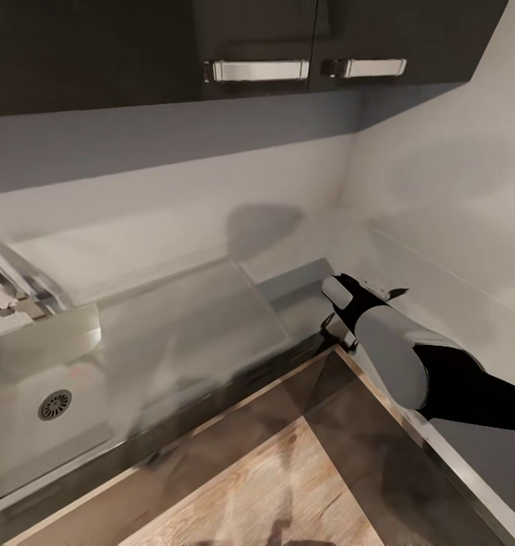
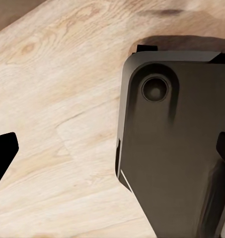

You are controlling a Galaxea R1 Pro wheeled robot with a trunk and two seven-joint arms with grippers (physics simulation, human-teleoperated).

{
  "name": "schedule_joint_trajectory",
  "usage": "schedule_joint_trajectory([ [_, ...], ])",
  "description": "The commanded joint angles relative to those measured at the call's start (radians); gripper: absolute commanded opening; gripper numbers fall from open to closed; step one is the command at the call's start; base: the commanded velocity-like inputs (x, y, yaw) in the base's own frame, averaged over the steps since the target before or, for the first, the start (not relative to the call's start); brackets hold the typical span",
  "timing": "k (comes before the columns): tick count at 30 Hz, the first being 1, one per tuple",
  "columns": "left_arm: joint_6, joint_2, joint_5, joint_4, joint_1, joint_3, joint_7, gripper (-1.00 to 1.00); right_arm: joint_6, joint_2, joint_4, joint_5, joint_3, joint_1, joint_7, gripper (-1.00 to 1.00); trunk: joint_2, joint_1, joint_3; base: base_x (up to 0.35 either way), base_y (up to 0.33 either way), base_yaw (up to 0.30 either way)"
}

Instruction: In the kitchen, take the Vidalia onion out of the sink, dice it on the chopping board with the paring knife, put the diced onion into the bowl on the countertop, then place both the paring knife and the chopping board into the sink.

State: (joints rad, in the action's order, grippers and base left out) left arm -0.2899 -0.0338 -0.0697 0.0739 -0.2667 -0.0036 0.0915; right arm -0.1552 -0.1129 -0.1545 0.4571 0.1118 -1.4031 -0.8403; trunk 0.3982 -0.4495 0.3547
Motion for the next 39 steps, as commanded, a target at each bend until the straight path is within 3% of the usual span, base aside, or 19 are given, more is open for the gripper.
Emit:
schedule_joint_trajectory([
  [1, -0.008, 0.000, -0.007, 0.004, -0.002, -0.001, -0.001, 1.00, -0.010, -0.001, -0.002, -0.006, 0.008, -0.001, -0.003, 1.00, 0.002, 0.000, 0.002, 0.000, 0.000, 0.000],
  [11, -0.008, 0.000, -0.007, 0.004, -0.002, -0.001, -0.001, 1.00, -0.017, 0.005, -0.016, -0.005, 0.010, -0.001, -0.003, 1.00, 0.002, 0.000, 0.003, 0.000, 0.000, 0.000],
  [30, -0.008, 0.000, -0.007, 0.004, -0.002, -0.001, -0.001, 1.00, -0.103, 0.049, -0.066, -0.006, 0.011, -0.002, 0.000, 1.00, 0.002, 0.000, 0.003, 0.000, 0.000, 0.000],
  [39, -0.008, 0.000, -0.007, 0.004, -0.002, -0.001, -0.001, 1.00, -0.104, 0.047, -0.066, -0.006, 0.010, -0.001, -0.002, 1.00, 0.002, 0.000, 0.003, 0.000, 0.000, 0.000],
])
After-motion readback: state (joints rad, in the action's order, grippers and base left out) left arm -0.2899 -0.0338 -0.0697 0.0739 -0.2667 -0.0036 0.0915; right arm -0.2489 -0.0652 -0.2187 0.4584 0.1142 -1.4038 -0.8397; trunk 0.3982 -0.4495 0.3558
